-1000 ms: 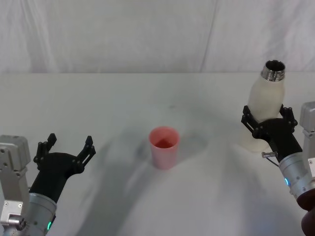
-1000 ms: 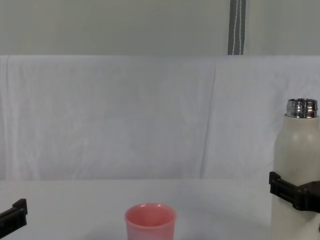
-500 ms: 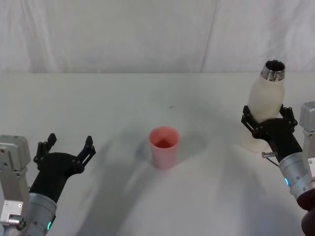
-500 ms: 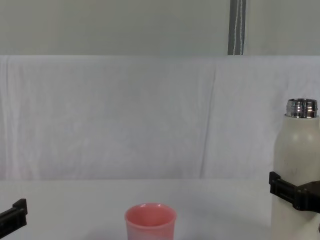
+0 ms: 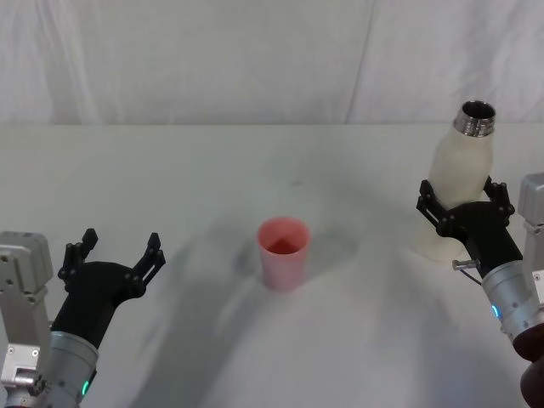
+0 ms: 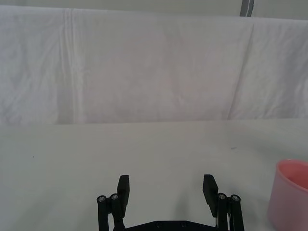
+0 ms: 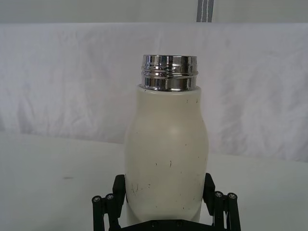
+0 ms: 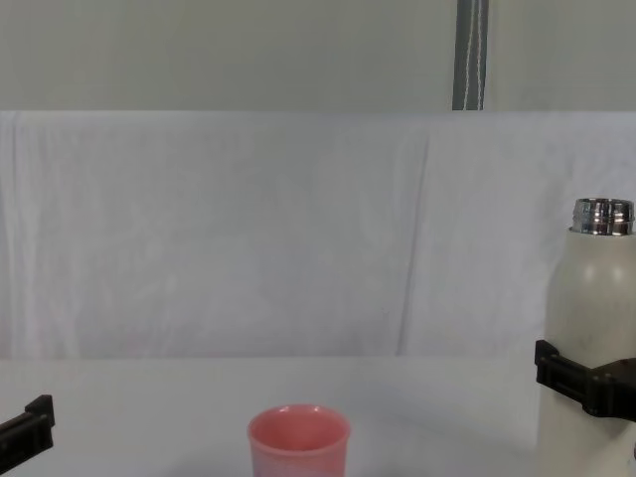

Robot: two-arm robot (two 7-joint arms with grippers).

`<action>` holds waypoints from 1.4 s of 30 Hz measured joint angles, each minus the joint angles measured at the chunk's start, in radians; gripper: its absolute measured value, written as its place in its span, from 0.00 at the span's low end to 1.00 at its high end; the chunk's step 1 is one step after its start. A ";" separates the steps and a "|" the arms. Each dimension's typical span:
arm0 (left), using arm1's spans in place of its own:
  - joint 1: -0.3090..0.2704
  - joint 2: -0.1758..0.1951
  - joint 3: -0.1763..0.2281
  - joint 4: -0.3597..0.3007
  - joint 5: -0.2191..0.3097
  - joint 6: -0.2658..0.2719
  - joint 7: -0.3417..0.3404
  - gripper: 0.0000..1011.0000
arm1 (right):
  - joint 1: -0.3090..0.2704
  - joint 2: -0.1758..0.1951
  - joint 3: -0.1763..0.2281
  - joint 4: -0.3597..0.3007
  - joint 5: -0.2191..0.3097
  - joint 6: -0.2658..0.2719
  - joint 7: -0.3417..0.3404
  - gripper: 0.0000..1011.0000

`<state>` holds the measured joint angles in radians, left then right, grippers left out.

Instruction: Grasp the thermos with one hand and pour water into the cup lid.

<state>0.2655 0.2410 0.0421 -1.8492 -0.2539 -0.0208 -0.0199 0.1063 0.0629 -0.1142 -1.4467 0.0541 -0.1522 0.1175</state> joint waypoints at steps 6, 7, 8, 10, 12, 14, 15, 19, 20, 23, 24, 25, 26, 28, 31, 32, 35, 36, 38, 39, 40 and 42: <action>0.000 0.000 0.000 0.000 0.000 0.000 0.000 0.99 | 0.000 0.000 0.000 0.000 0.000 0.000 0.000 0.99; 0.000 0.000 0.000 0.000 0.000 0.000 0.000 0.99 | 0.000 0.000 0.000 0.000 0.000 0.000 0.000 0.99; 0.000 0.000 0.000 0.000 0.000 0.000 0.000 0.99 | 0.000 0.000 0.000 0.000 0.000 0.000 0.000 0.99; 0.000 0.000 0.000 0.000 0.000 0.000 0.000 0.99 | 0.000 0.000 0.000 0.000 0.000 0.000 0.000 0.99; 0.000 0.000 0.000 0.000 0.000 0.000 0.000 0.99 | -0.001 0.000 0.000 -0.002 0.000 0.001 0.000 0.99; 0.000 0.000 0.000 0.000 0.000 0.000 0.000 0.99 | -0.003 0.001 0.000 -0.007 0.001 0.002 0.000 0.99; 0.000 0.000 0.000 0.000 0.000 0.000 0.000 0.99 | -0.005 0.001 0.000 -0.011 0.001 0.003 0.000 0.99; 0.000 0.000 0.000 0.000 0.000 0.000 0.000 0.99 | -0.010 0.002 0.002 -0.019 0.002 0.006 0.000 0.99; 0.000 0.000 0.000 0.000 0.000 0.000 0.000 0.99 | -0.012 0.003 0.002 -0.023 0.002 0.008 0.000 0.99; 0.000 0.000 0.000 0.000 0.000 0.000 0.000 0.99 | -0.016 0.004 0.003 -0.029 0.003 0.009 0.000 0.99; 0.000 0.000 0.000 0.000 0.000 0.000 0.000 0.99 | -0.019 0.005 0.004 -0.033 0.003 0.011 0.000 0.99; 0.000 0.000 0.000 0.000 0.000 0.000 0.000 0.99 | -0.022 0.006 0.004 -0.037 0.003 0.012 0.000 0.99; 0.000 0.000 0.000 0.000 0.000 0.000 0.000 0.99 | -0.023 0.006 0.004 -0.039 0.003 0.013 0.000 0.99; 0.000 0.000 0.000 0.000 0.000 0.000 0.000 0.99 | -0.027 0.007 0.004 -0.046 0.002 0.015 -0.002 0.99; 0.000 0.000 0.000 0.000 0.000 0.000 0.000 0.99 | -0.032 0.007 0.005 -0.052 0.001 0.017 -0.004 0.99; 0.000 0.000 0.000 0.000 0.000 0.000 0.000 0.99 | -0.037 0.007 0.005 -0.058 0.001 0.019 -0.004 0.99; 0.000 0.000 0.000 0.000 0.000 0.000 0.000 0.99 | -0.046 0.008 0.006 -0.068 0.000 0.021 -0.006 0.99; 0.000 0.000 0.000 0.000 0.000 0.000 0.000 0.99 | -0.049 0.008 0.006 -0.071 0.000 0.022 -0.007 0.99; 0.000 0.000 0.000 0.000 0.000 0.000 0.000 0.99 | -0.058 0.008 0.007 -0.081 -0.002 0.023 -0.010 0.99; 0.000 0.000 0.000 0.000 0.000 0.000 0.000 0.99 | -0.061 0.009 0.007 -0.084 -0.003 0.023 -0.011 0.99; 0.000 0.000 0.000 0.000 0.000 0.000 0.000 0.99 | -0.064 0.009 0.008 -0.088 -0.004 0.023 -0.011 0.99; 0.000 0.000 0.000 0.000 0.000 0.000 0.000 0.99 | -0.075 0.011 0.009 -0.100 -0.005 0.025 -0.012 0.99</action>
<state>0.2655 0.2409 0.0421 -1.8492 -0.2538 -0.0208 -0.0199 0.0313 0.0741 -0.1052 -1.5466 0.0486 -0.1275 0.1058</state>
